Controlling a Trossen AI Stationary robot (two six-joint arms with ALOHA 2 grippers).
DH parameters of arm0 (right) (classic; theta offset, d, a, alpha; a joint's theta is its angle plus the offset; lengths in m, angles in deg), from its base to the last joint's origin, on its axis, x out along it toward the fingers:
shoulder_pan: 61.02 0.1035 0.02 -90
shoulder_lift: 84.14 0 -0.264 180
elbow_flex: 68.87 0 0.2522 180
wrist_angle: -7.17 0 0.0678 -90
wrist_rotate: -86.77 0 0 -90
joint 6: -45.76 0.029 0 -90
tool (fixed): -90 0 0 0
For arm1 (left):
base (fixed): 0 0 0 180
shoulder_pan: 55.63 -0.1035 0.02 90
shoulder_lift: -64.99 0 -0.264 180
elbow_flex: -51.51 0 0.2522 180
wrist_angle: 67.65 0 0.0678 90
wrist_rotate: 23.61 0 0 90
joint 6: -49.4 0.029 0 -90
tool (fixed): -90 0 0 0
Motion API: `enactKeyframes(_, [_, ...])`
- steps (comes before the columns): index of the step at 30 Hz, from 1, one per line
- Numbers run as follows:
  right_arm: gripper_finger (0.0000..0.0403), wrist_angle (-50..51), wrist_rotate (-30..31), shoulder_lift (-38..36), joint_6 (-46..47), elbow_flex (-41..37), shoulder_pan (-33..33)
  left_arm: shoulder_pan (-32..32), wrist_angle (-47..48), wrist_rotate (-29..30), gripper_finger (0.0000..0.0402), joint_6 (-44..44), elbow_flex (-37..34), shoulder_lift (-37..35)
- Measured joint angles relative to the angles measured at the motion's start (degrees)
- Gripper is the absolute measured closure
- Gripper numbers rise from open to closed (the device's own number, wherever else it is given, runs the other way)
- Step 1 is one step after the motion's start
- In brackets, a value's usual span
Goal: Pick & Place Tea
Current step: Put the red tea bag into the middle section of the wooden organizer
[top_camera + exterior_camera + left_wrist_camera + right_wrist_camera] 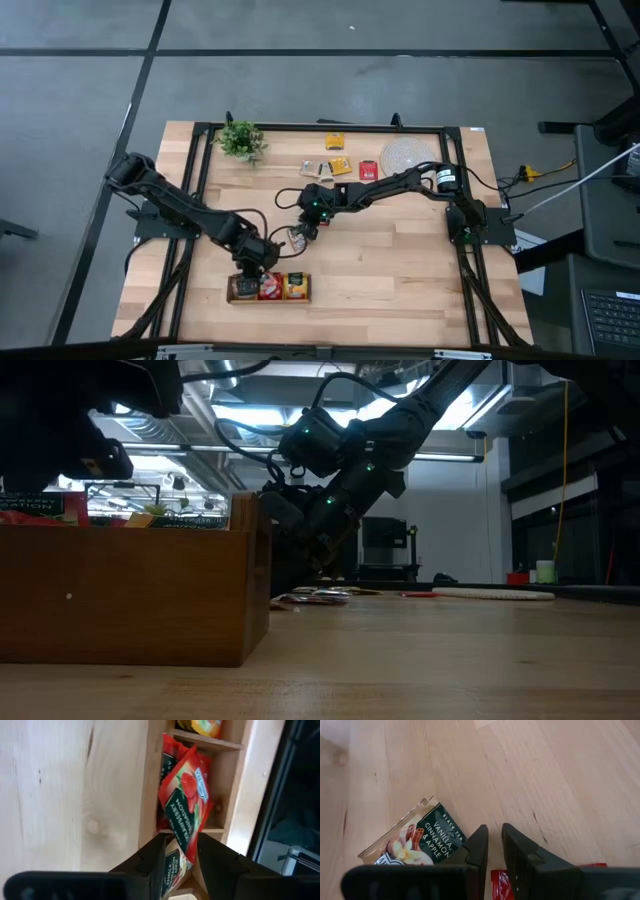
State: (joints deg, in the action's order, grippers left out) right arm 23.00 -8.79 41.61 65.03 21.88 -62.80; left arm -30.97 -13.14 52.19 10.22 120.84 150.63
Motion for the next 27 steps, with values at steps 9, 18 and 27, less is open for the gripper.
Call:
enactKeyframes(9, [0.0341, 0.0, 0.1, 0.0, 0.2, 0.0, 0.1, 0.0, -0.6, -0.8, 0.0317, -0.1, 0.0, 1.9])
enactKeyframes(18, [0.0341, -0.1, 0.1, 0.0, 0.2, 0.0, 0.1, 0.0, -0.4, -0.9, 0.0392, 1.7, 0.0, 2.0])
enactKeyframes(27, [0.0341, -0.1, 0.1, 0.0, 0.2, 0.0, 0.1, 0.0, 0.5, -2.4, 0.04, 4.3, 0.0, 2.0])
